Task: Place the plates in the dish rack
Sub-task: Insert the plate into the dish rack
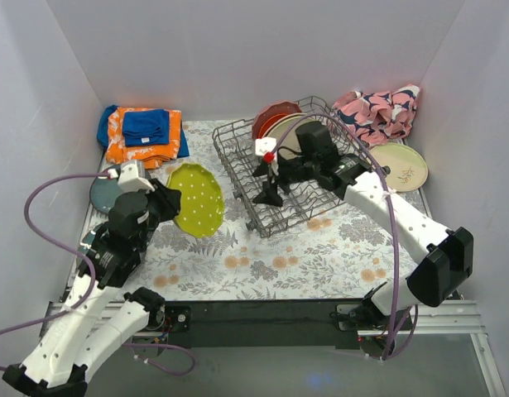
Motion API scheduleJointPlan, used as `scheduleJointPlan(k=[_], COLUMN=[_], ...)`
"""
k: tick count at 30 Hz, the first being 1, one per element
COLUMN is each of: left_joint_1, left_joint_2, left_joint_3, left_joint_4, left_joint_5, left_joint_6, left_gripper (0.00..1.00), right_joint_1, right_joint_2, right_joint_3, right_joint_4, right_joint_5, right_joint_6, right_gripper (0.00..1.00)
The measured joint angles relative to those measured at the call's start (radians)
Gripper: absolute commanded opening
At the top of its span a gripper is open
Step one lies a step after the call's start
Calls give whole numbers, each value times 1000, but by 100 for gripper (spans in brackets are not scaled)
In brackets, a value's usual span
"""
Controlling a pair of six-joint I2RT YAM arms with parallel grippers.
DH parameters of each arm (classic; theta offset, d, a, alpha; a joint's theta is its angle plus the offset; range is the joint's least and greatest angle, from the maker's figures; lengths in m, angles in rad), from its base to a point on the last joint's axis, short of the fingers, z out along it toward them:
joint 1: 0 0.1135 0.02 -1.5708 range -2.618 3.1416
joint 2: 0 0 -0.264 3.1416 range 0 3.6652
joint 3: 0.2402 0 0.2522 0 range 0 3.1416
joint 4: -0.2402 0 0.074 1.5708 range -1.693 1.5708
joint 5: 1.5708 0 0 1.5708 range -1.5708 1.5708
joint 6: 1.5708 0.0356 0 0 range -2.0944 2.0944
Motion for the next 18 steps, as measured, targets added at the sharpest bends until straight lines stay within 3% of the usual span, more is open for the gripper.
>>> scheduleJointPlan(k=[11,18], left_joint_1=[0,1], left_joint_2=[467,768], left_joint_3=[249,466], left_joint_4=[271,391], left_joint_5=[297,540], left_joint_6=[308,446], left_gripper=[0,0], right_joint_1=[-410,-505], right_joint_2=[-136,-154], right_joint_3=[-50,-102], right_joint_4=[69,103], right_joint_5=[-35,-73], right_joint_6=[146,214], right_gripper=[78,79])
